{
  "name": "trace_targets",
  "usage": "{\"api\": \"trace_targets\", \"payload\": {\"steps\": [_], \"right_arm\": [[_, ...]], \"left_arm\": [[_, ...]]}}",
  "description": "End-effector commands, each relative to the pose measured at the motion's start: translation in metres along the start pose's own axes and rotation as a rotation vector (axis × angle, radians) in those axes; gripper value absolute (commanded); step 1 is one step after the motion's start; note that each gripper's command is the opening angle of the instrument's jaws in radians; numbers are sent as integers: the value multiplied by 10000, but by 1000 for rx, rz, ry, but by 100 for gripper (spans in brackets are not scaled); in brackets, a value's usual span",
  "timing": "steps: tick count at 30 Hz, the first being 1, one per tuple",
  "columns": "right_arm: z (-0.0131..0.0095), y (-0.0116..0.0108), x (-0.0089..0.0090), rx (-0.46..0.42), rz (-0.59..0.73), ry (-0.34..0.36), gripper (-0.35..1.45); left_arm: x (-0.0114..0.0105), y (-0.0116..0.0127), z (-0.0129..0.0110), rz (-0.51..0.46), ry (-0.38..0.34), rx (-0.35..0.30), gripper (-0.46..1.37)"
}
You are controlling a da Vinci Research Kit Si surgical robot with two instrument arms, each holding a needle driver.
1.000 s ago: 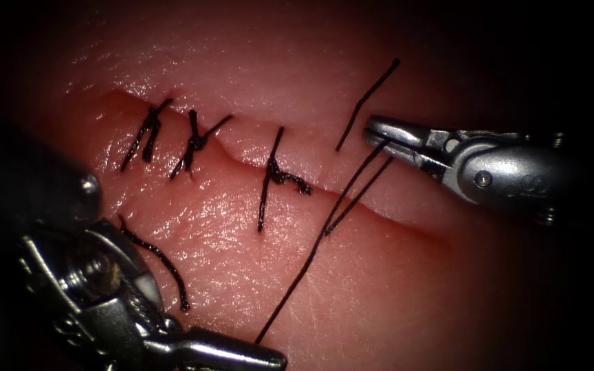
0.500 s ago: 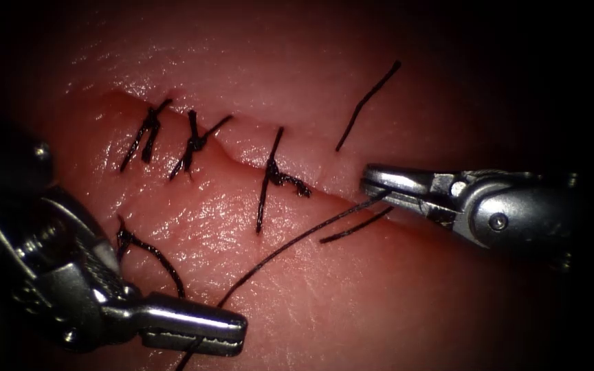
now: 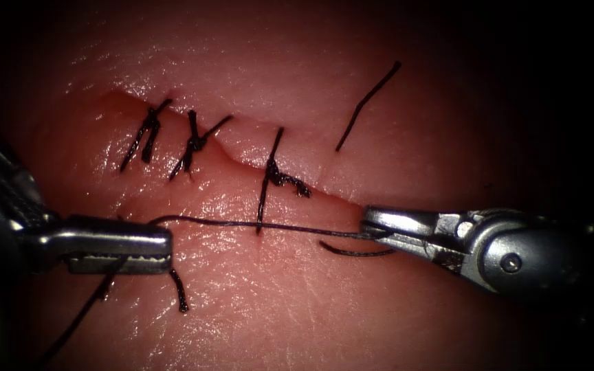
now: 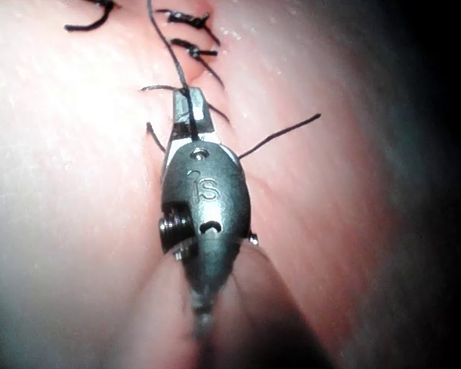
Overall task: Wound Closure
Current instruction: Use the right gripper to handoff a longer length of suture to the left gripper
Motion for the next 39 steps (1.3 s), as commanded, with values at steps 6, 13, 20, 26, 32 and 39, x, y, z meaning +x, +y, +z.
{"api": "trace_targets", "payload": {"steps": [6,13,20,26,32,39], "right_arm": [[-1,3,12,-11,31,-10,137],[-13,8,24,-12,43,-14,132],[-20,10,25,-10,44,-14,128],[-20,9,25,-10,44,-14,128],[-20,9,25,-10,43,-14,125],[-19,9,24,-11,43,-14,123]], "left_arm": [[-1,-1,0,16,-18,10,-35],[-6,-4,-5,17,-34,18,-35],[-6,-1,-3,19,-17,11,-35],[-6,0,-1,26,-13,10,-35],[-6,2,1,26,-5,7,-35],[-6,2,1,27,-7,8,-35]]}}
